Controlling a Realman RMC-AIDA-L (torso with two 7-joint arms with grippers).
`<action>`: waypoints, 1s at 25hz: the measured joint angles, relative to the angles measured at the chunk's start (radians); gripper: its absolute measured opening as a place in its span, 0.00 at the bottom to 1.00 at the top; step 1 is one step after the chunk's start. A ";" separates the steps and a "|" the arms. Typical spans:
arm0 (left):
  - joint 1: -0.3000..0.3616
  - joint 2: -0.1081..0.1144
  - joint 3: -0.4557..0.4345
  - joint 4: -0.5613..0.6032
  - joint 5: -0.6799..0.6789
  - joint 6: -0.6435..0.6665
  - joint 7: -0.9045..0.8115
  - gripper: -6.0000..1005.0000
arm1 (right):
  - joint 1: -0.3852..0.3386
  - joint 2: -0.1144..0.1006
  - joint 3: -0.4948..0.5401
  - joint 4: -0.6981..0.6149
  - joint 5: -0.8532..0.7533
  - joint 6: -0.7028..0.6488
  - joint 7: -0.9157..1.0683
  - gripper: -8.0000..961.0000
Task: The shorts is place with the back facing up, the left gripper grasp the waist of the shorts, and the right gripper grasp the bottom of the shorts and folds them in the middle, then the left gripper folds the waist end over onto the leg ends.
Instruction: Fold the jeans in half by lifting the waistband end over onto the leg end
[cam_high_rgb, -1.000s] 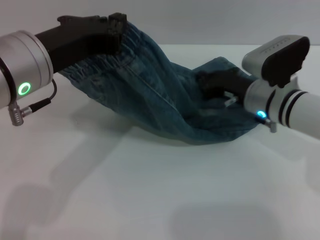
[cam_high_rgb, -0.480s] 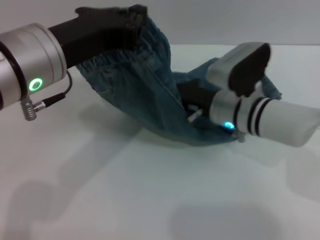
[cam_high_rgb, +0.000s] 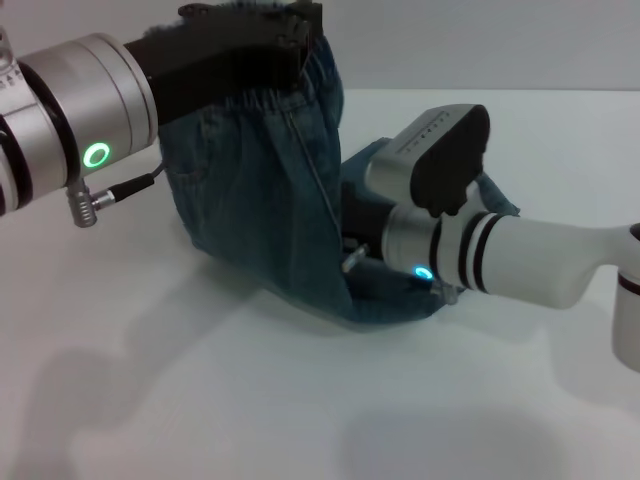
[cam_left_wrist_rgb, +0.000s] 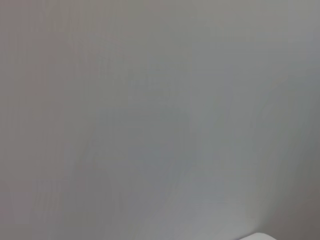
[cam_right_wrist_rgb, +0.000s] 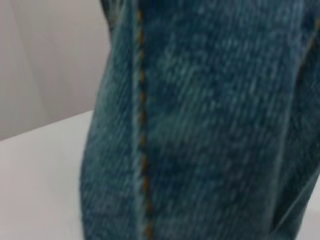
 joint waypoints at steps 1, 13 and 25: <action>-0.001 0.000 -0.001 0.005 -0.003 0.000 0.001 0.02 | -0.008 0.000 0.011 0.002 0.000 -0.004 -0.001 0.06; -0.017 -0.002 0.009 0.051 -0.038 0.008 0.035 0.05 | -0.172 -0.013 0.232 -0.001 -0.009 -0.002 -0.104 0.06; -0.101 -0.005 0.031 0.233 -0.244 0.078 0.201 0.08 | -0.386 -0.019 0.443 -0.132 -0.082 0.004 -0.175 0.06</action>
